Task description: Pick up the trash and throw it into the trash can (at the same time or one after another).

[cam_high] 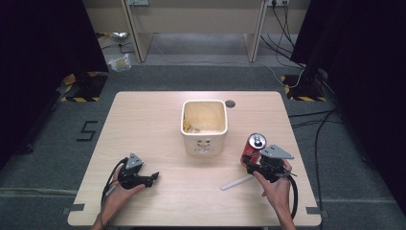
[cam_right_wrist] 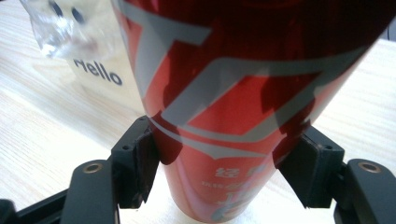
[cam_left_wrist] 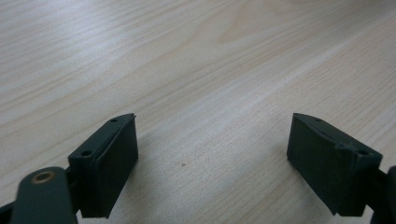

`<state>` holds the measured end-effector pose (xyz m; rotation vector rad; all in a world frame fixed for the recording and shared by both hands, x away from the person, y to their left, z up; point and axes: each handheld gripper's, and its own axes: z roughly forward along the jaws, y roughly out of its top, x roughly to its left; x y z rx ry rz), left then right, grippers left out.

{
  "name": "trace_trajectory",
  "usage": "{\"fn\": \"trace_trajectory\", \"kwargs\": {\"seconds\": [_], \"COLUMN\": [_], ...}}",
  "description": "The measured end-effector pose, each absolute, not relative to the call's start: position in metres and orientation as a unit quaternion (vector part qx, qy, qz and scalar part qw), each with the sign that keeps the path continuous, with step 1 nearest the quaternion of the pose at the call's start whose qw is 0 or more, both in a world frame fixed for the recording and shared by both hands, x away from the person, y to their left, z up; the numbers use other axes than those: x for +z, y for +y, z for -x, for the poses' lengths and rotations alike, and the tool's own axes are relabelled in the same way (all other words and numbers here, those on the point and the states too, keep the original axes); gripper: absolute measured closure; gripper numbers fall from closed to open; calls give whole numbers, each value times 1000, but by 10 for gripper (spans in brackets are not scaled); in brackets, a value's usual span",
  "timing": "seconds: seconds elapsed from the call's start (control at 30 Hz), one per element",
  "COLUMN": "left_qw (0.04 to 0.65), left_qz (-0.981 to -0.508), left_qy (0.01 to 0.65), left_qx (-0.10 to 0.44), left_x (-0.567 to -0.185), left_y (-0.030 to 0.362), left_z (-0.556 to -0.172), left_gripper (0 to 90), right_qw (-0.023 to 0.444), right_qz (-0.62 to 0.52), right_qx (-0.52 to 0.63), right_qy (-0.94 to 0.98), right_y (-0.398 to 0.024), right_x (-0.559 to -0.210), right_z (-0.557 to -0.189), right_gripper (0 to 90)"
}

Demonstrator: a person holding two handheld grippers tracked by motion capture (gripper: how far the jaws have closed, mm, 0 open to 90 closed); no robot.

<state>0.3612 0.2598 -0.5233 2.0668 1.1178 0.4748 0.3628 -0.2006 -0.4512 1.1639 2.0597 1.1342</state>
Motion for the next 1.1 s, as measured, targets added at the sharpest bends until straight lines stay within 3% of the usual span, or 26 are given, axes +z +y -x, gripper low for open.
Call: {"fn": "trace_trajectory", "kwargs": {"seconds": [0.4, 1.1], "left_qw": [364, 364], "left_qz": [-803, -803], "left_qy": [435, 434], "left_qx": [185, 184], "left_x": [-523, -523], "left_y": [260, 260], "left_z": [-361, -361], "left_gripper": [154, 154], "right_qw": [259, 255], "right_qz": [-414, -391], "right_qx": [433, 442], "right_qy": [757, 766], "right_y": [-194, -179], "right_x": [-418, -390], "right_z": [-370, -380], "right_gripper": [340, 340]}}
